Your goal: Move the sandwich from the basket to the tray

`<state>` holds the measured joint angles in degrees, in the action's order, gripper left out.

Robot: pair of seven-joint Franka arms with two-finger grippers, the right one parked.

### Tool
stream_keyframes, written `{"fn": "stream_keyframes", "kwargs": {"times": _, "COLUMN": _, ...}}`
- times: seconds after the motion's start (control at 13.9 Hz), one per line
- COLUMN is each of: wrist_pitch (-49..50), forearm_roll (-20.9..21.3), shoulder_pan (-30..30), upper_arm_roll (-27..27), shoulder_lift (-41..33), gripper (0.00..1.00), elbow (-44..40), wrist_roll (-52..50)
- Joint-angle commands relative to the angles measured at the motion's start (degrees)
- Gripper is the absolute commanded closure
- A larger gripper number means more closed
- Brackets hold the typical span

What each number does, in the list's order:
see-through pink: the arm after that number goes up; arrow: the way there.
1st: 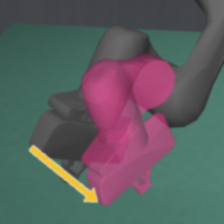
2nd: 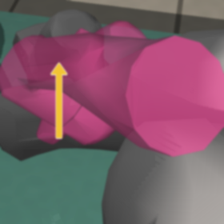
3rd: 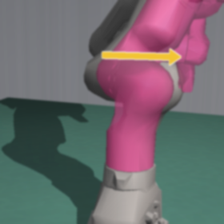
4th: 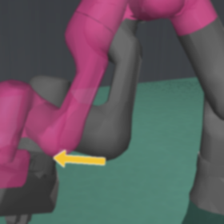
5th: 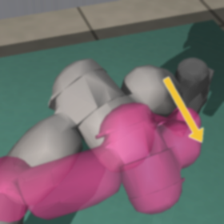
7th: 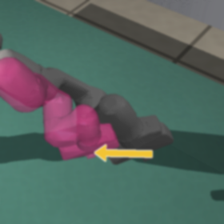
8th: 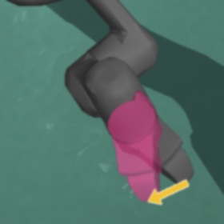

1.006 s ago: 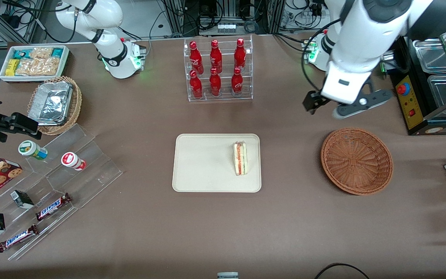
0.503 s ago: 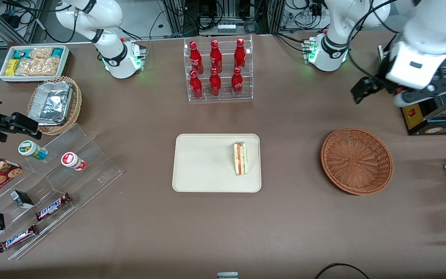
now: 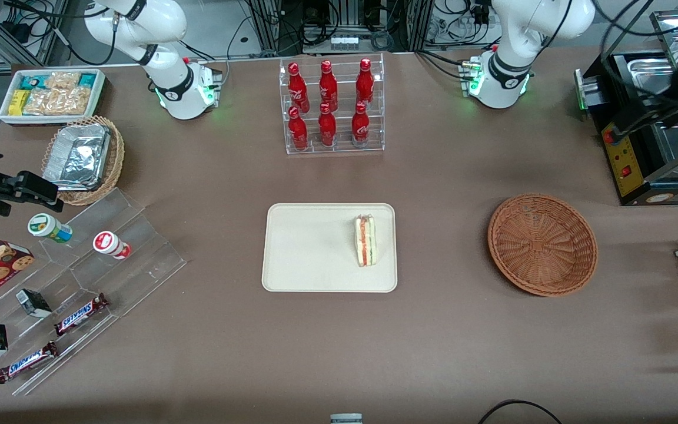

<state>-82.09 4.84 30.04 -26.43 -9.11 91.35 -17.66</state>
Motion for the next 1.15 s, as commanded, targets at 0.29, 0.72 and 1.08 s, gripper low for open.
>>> {"fn": "stream_keyframes", "kwargs": {"times": 0.29, "wrist_pitch": -0.70, "forearm_roll": -4.48, "shoulder_pan": -26.74, "upper_arm_roll": 24.02, "shoulder_lift": -0.03, "gripper": 0.00, "elbow": 1.20, "wrist_roll": 3.95}}
{"fn": "stream_keyframes", "kwargs": {"times": 0.72, "wrist_pitch": -2.46, "forearm_roll": -7.64, "shoulder_pan": -36.19, "upper_arm_roll": 35.22, "shoulder_lift": 0.67, "gripper": 0.00, "elbow": 0.85, "wrist_roll": 3.86}}
{"fn": "stream_keyframes", "kwargs": {"times": 1.08, "wrist_pitch": -2.20, "forearm_roll": -9.06, "shoulder_pan": -34.87, "upper_arm_roll": 35.05, "shoulder_lift": 1.82, "gripper": 0.00, "elbow": 0.06, "wrist_roll": 5.71}}
